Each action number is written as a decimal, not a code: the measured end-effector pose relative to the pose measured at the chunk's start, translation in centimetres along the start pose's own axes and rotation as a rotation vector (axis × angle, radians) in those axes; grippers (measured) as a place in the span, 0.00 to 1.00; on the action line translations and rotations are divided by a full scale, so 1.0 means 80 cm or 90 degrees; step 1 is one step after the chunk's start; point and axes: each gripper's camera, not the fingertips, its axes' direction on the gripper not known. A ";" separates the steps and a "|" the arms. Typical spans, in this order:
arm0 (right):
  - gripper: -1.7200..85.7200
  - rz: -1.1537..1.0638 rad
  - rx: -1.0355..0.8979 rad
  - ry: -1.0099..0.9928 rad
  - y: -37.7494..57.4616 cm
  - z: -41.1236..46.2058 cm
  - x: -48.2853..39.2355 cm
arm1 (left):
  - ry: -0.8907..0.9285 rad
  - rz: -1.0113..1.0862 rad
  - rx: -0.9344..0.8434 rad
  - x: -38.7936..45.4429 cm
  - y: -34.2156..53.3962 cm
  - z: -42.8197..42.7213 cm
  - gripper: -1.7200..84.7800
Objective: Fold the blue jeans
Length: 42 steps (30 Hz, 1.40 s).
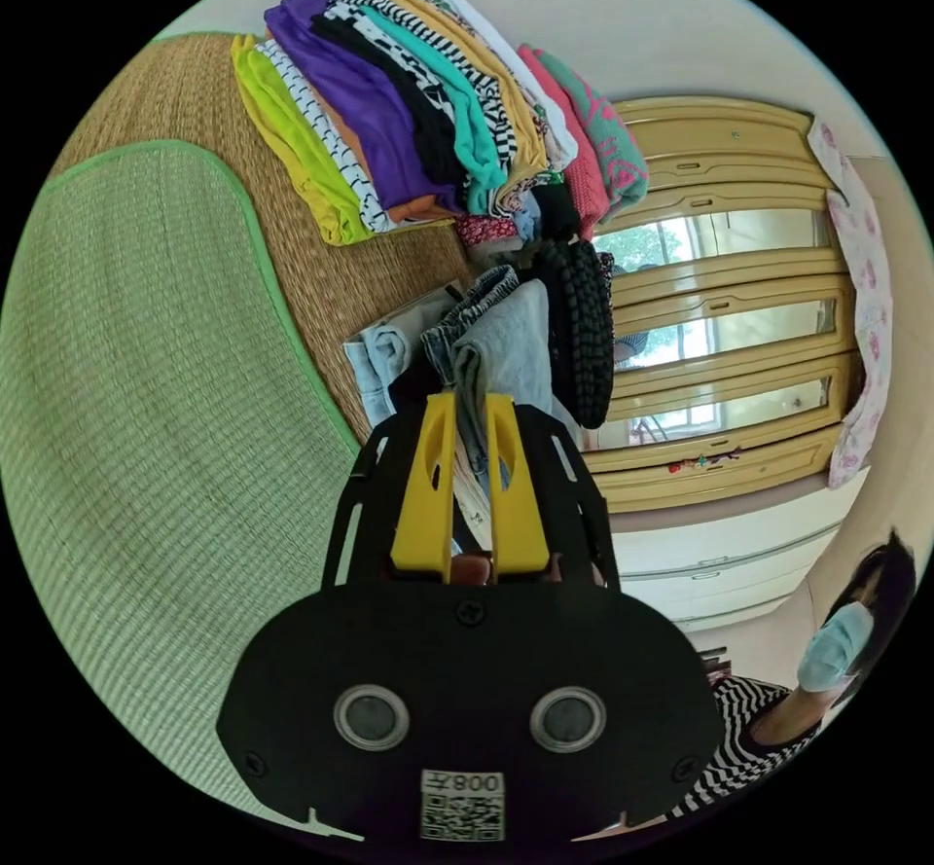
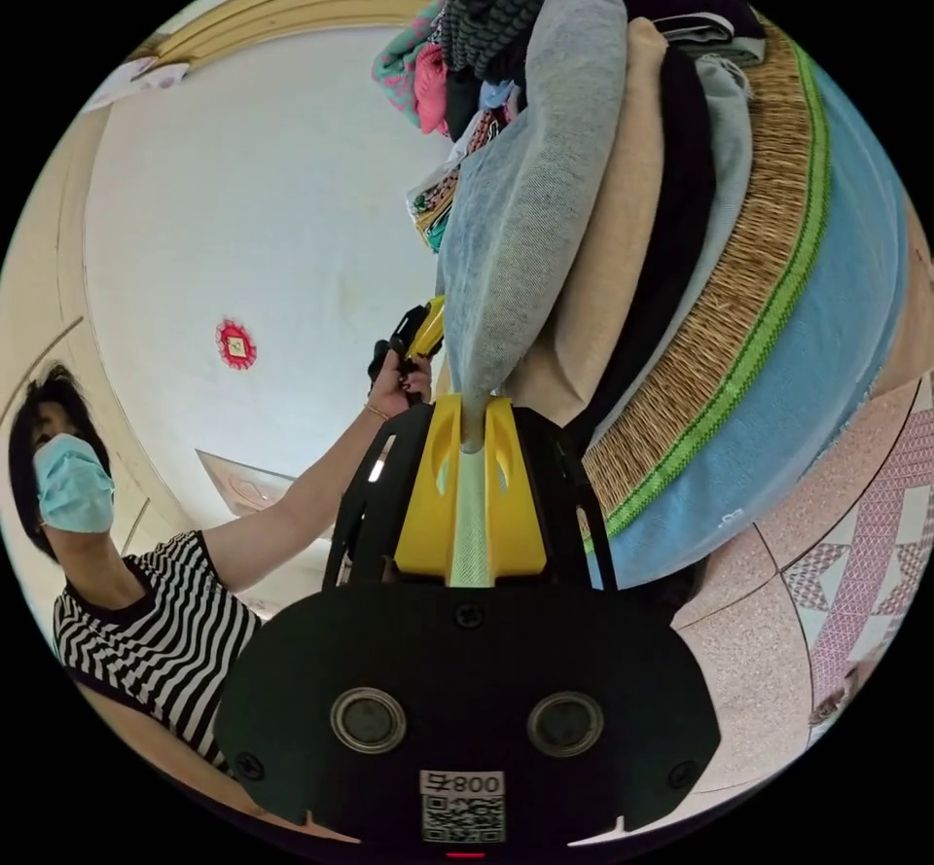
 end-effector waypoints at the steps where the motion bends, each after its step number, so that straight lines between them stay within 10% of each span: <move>1: 0.05 0.000 0.004 0.003 0.008 -0.008 -0.001 | -0.025 0.011 0.023 0.001 0.000 0.001 0.07; 12: 0.02 -0.115 0.150 0.200 -0.046 -0.101 -0.085 | -0.206 0.245 0.050 0.061 -0.025 0.114 0.02; 19: 0.02 -0.190 0.016 0.577 -0.145 -0.009 -0.115 | -0.410 0.327 -0.054 0.031 -0.057 0.227 0.02; 42: 0.02 -0.326 -0.034 0.558 0.053 0.058 -0.199 | -0.359 0.393 -0.065 -0.058 -0.043 0.254 0.02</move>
